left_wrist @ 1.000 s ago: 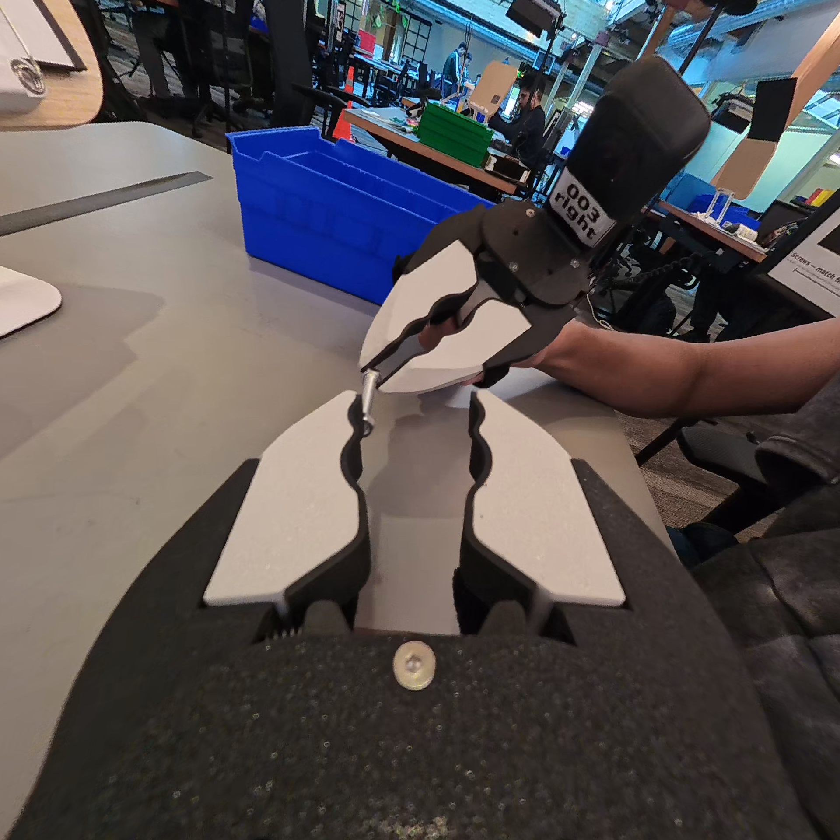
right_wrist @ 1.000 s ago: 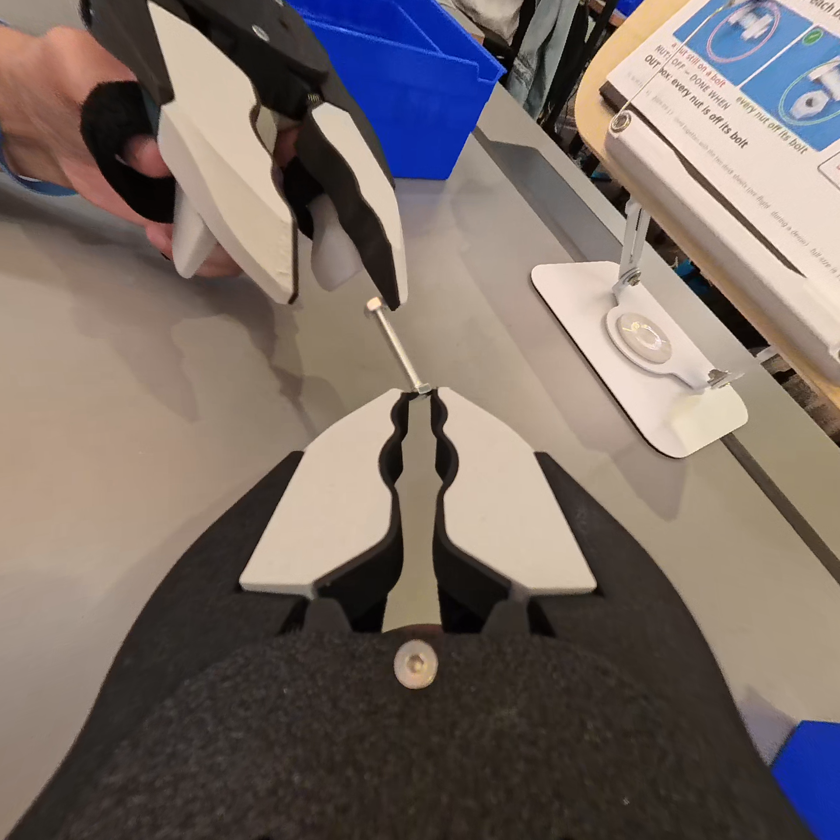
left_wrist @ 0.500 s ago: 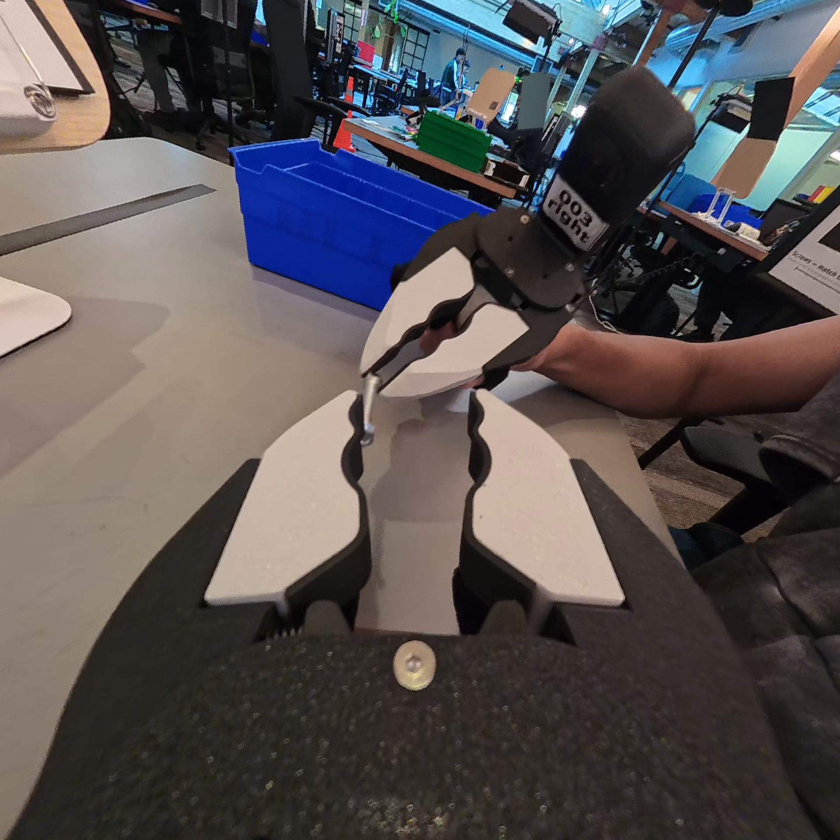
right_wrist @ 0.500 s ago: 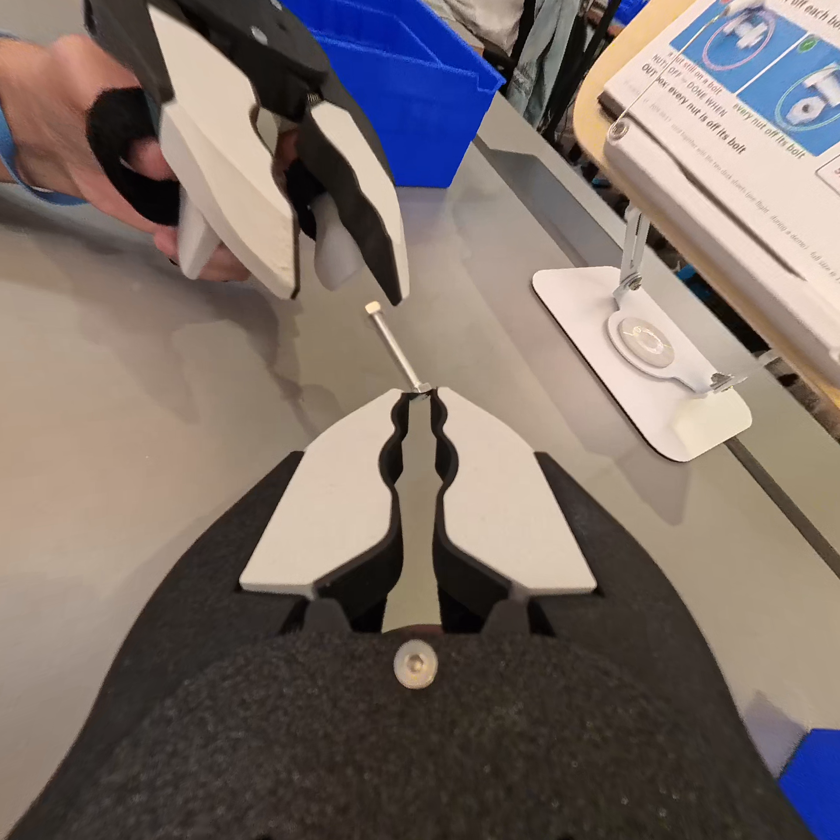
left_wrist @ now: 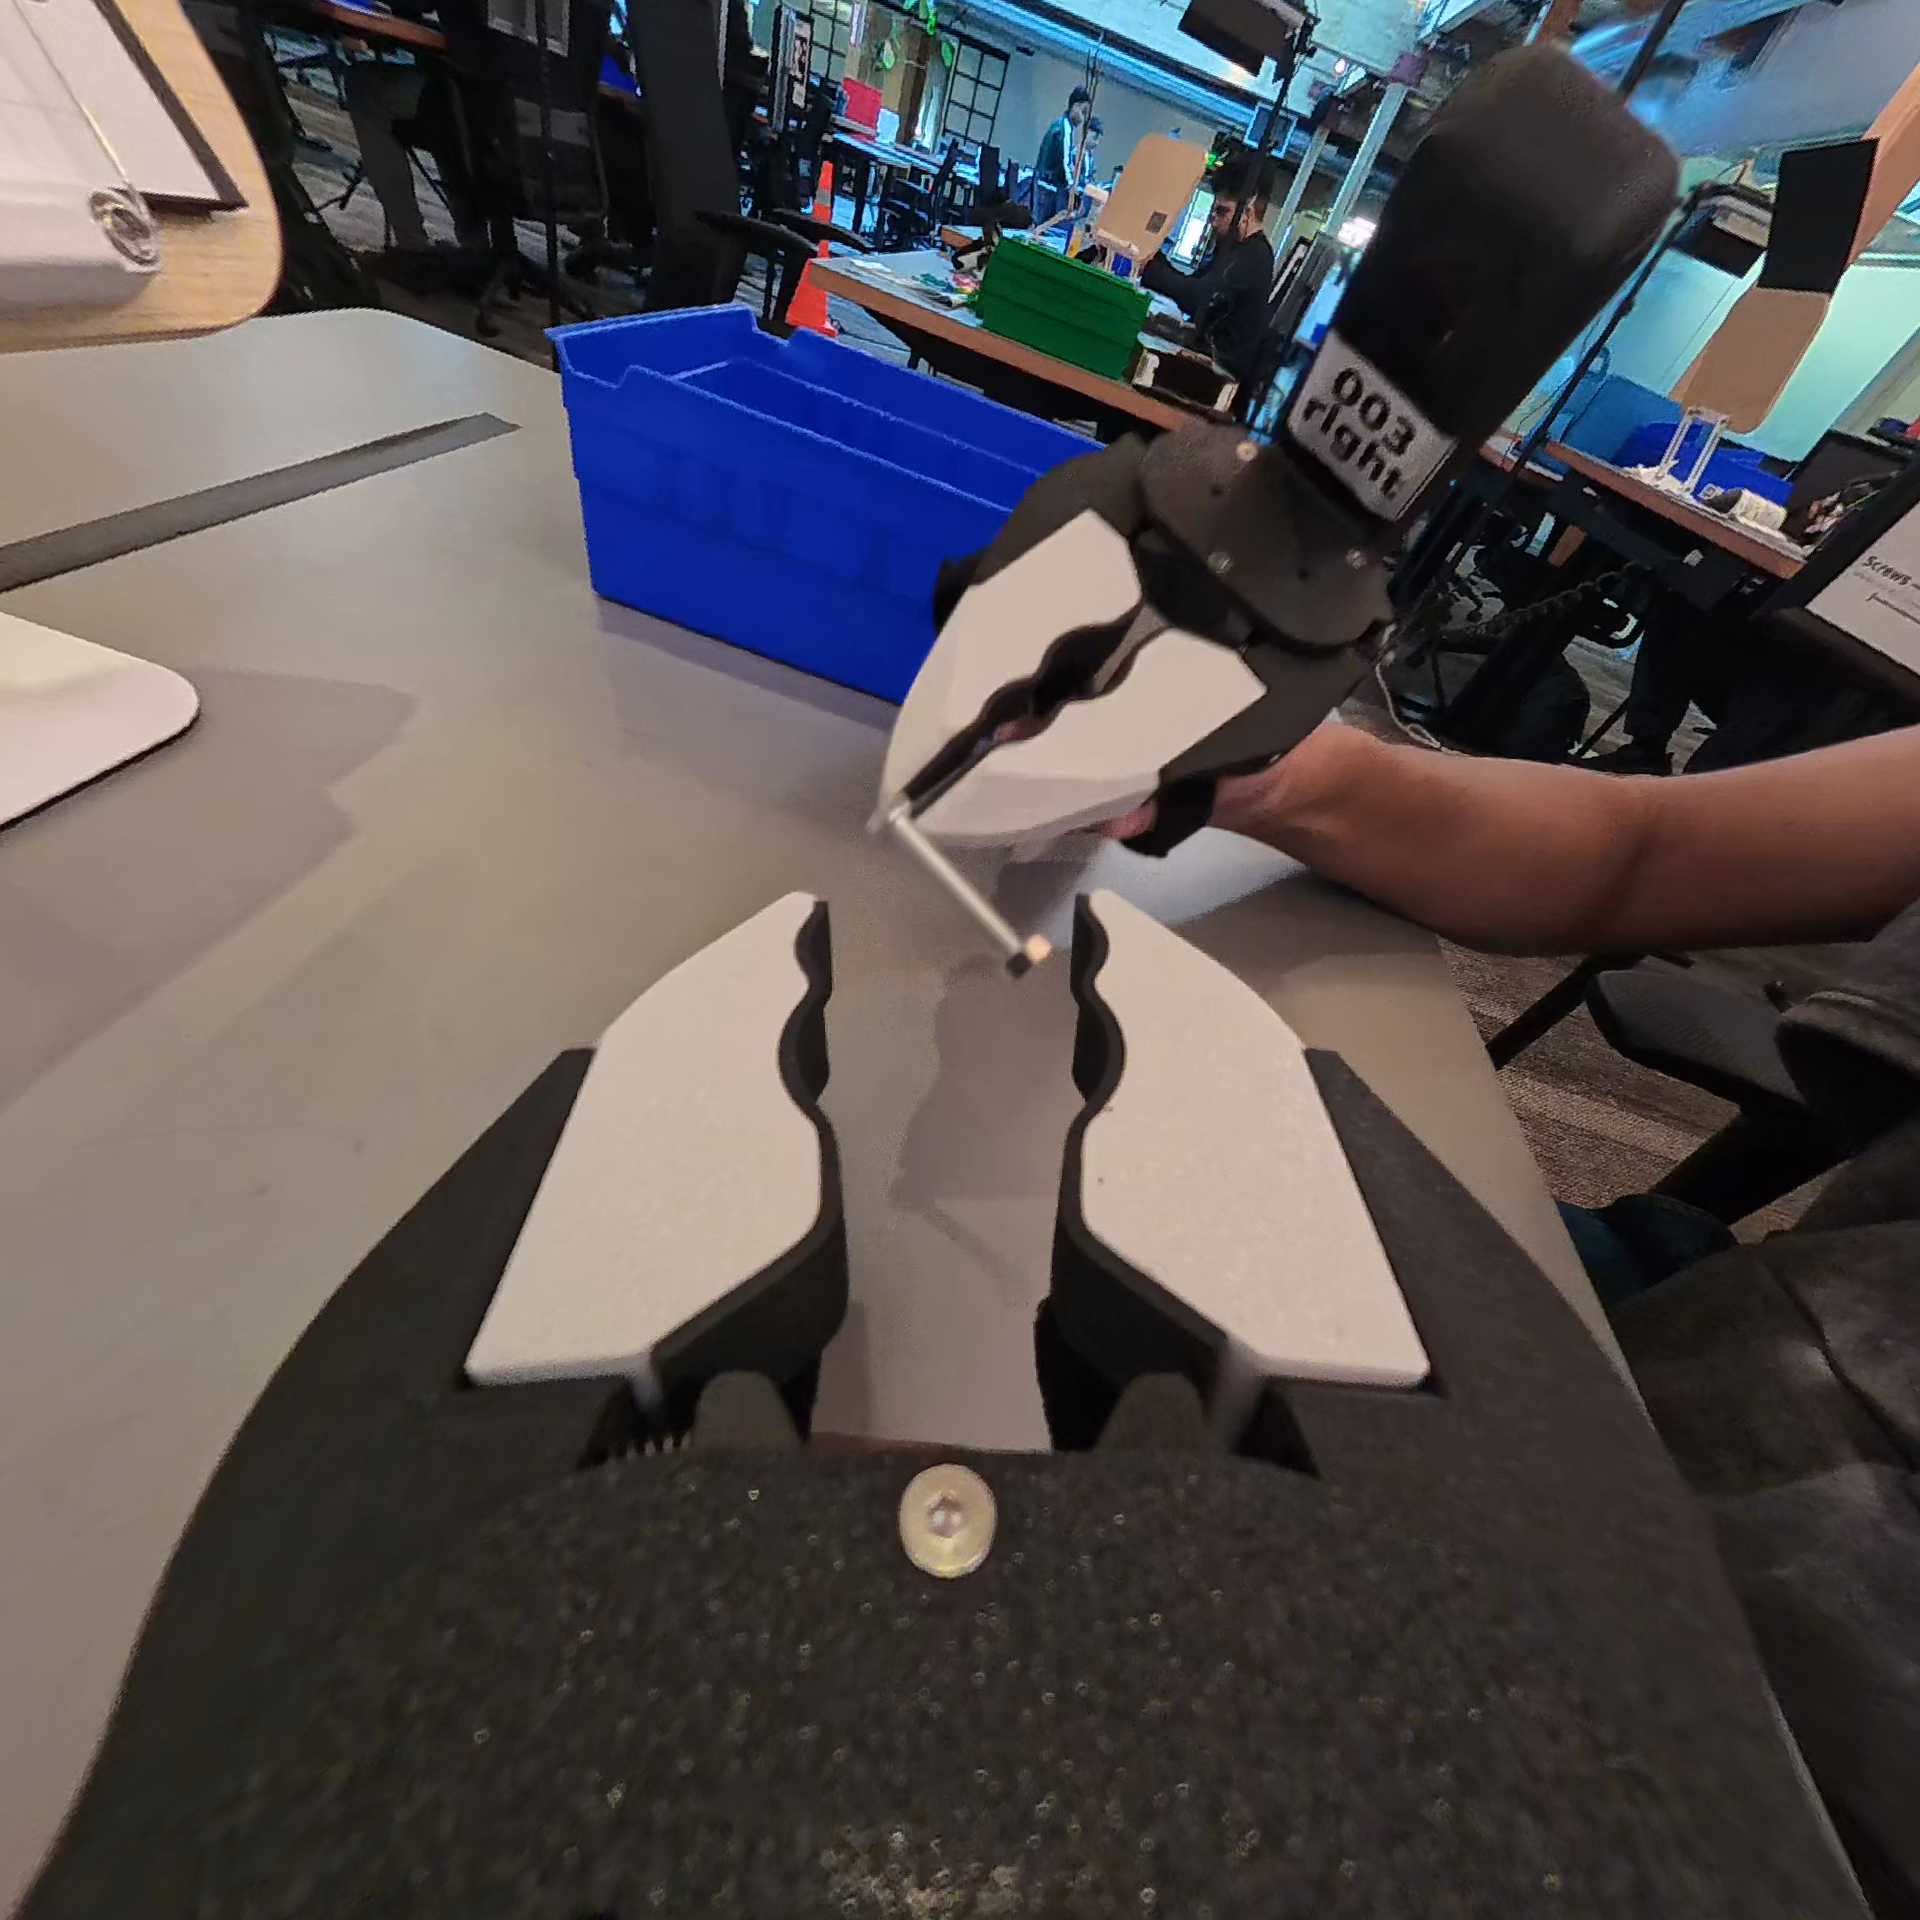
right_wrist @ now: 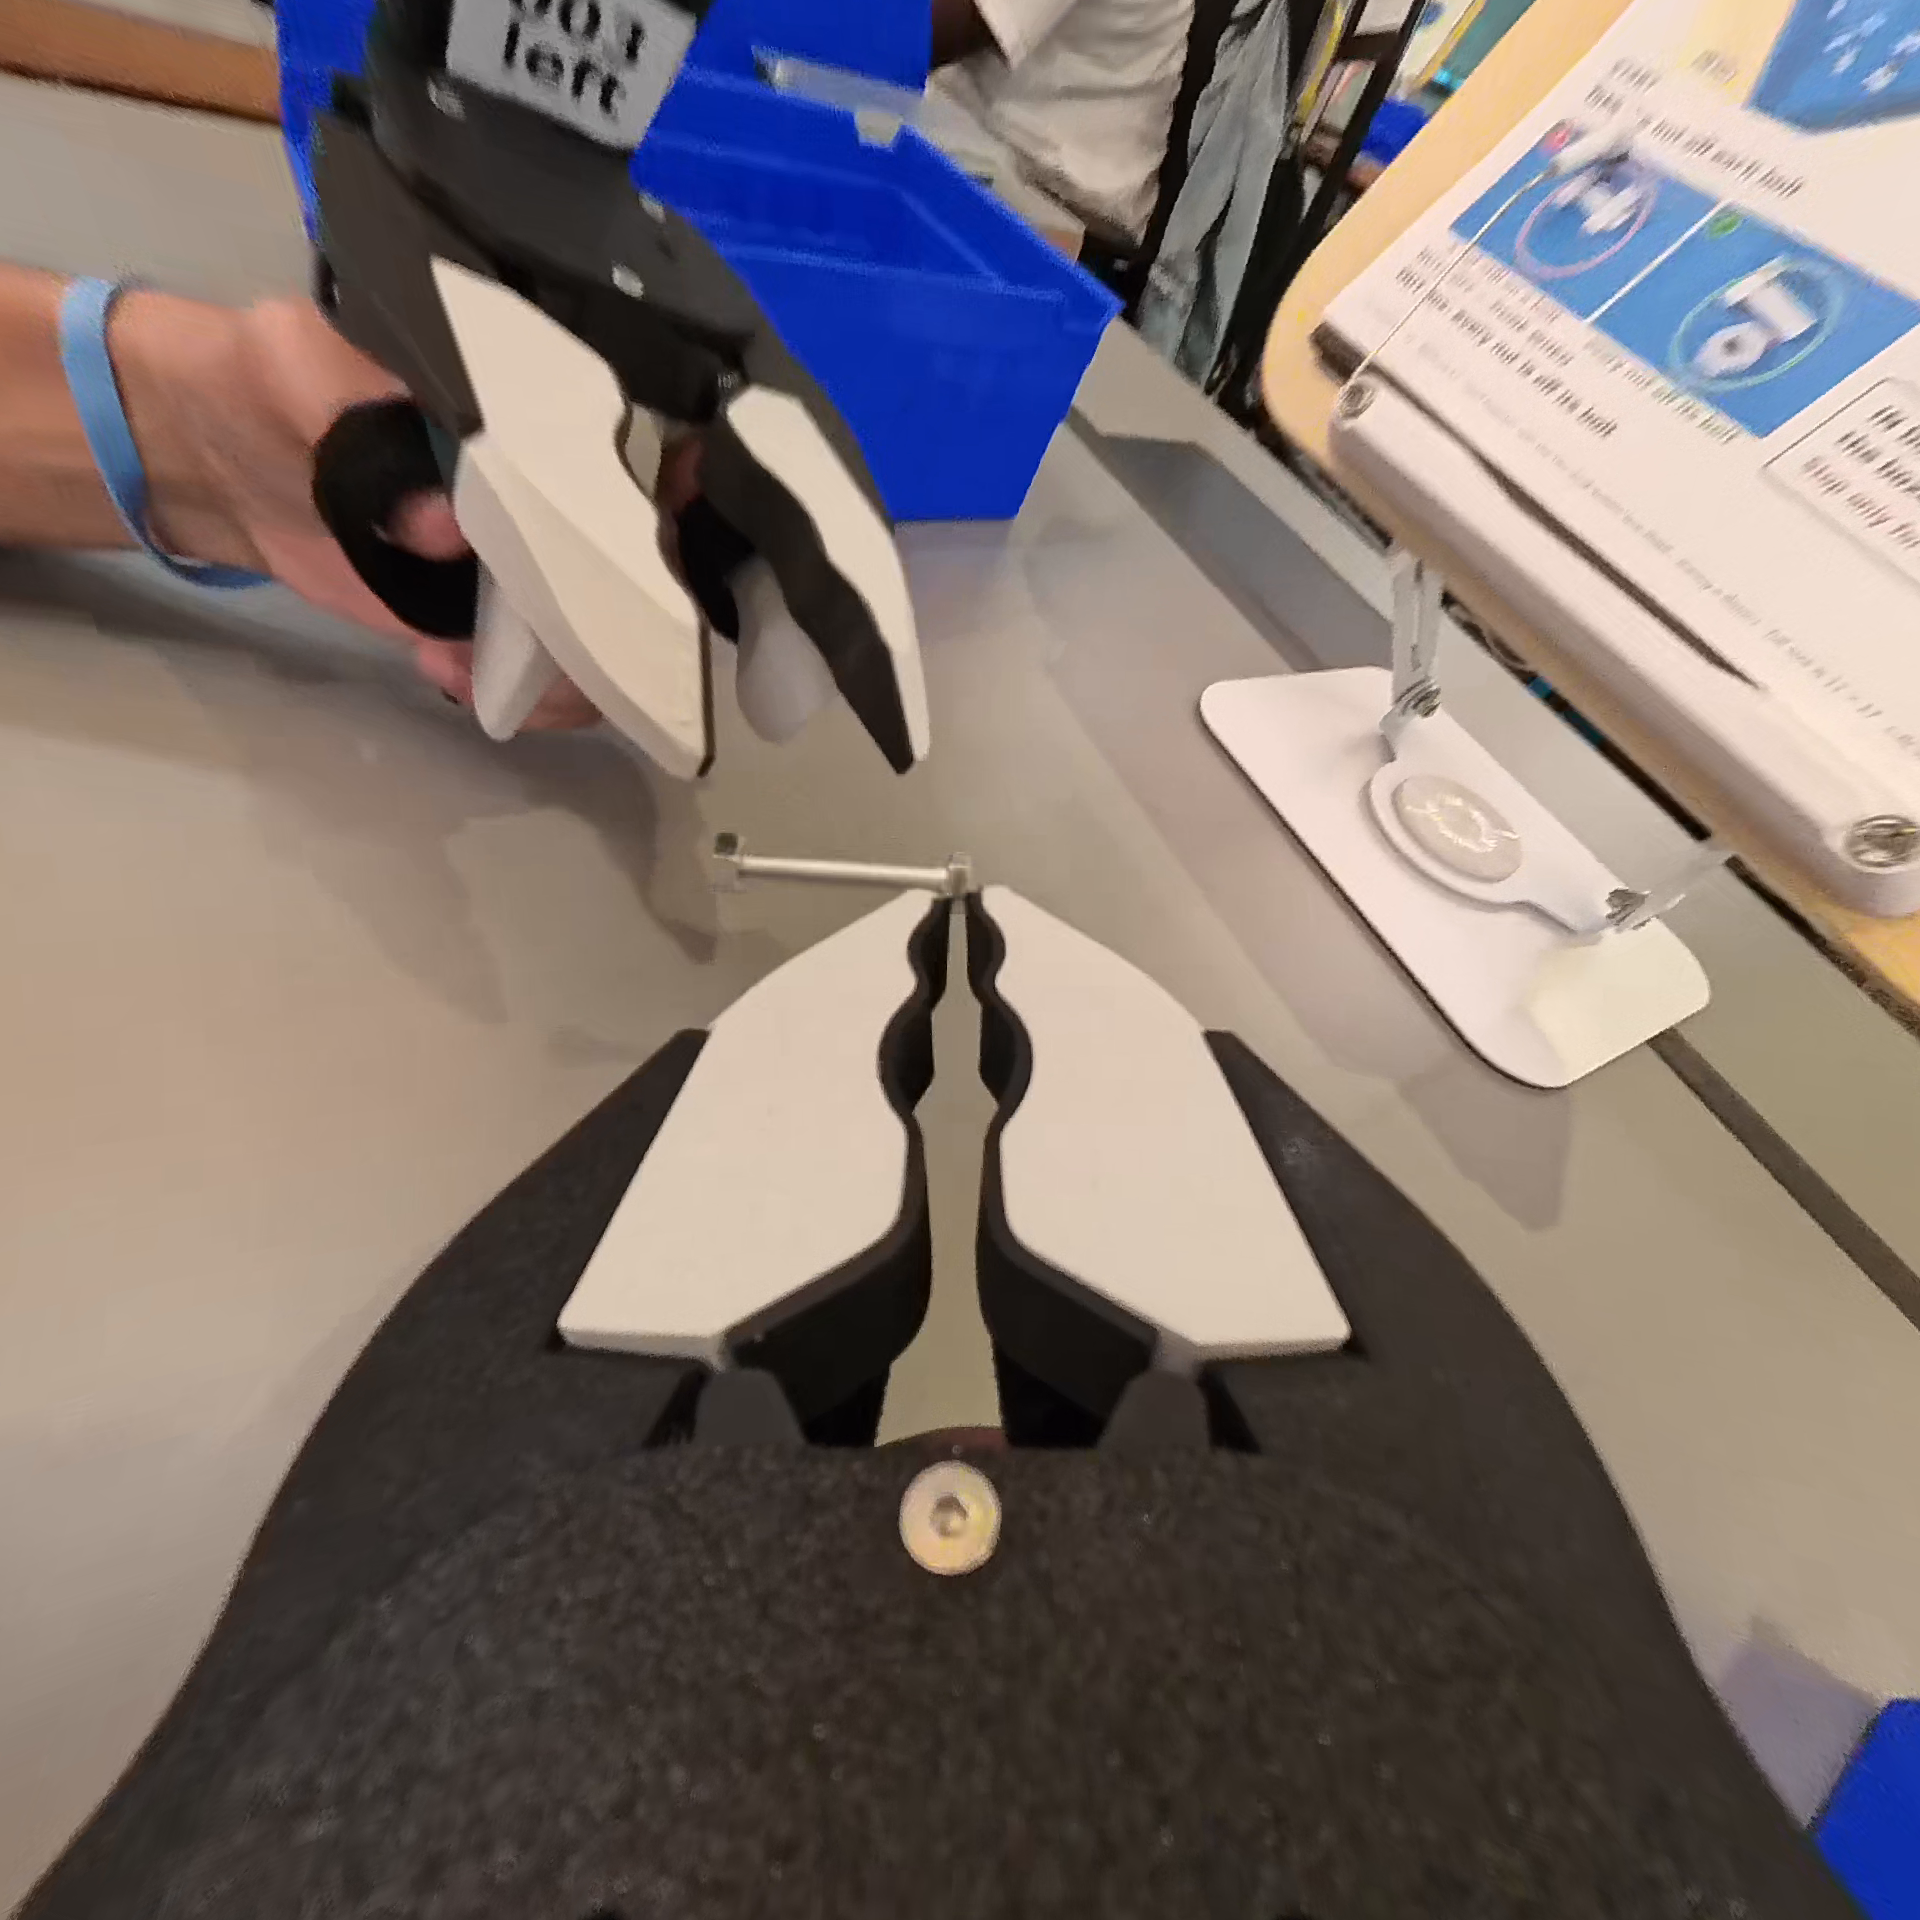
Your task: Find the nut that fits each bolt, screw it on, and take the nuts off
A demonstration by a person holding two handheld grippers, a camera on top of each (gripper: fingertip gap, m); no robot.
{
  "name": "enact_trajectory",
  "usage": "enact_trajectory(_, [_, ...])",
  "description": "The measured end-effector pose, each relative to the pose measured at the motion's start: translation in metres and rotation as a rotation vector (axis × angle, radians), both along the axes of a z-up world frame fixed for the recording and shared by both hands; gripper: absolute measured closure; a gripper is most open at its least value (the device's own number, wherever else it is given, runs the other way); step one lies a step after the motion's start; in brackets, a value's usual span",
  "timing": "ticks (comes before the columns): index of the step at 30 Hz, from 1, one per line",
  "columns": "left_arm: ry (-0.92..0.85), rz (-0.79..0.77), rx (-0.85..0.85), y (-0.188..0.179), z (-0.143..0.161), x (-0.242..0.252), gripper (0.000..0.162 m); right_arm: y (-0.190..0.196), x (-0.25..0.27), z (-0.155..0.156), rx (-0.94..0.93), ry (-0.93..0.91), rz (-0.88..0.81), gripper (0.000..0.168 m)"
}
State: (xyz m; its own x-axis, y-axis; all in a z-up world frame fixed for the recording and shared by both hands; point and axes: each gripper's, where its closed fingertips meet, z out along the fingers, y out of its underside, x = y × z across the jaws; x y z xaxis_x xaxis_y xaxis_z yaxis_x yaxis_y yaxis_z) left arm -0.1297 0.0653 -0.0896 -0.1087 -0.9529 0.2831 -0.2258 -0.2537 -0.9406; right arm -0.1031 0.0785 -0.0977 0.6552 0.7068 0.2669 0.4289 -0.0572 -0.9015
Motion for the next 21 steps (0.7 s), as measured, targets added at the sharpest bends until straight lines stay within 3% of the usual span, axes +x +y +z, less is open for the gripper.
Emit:
enact_trajectory(13, [0.102,0.022,-0.027,0.002,-0.023,0.008,0.120,0.009,0.010,-0.013,-0.022,-0.035,-0.056,0.165])
enact_trajectory(21, [0.023,-0.052,-0.252,-0.008,-0.013,0.017,0.114,0.003,0.001,-0.002,0.136,-0.107,-0.055,0.165])
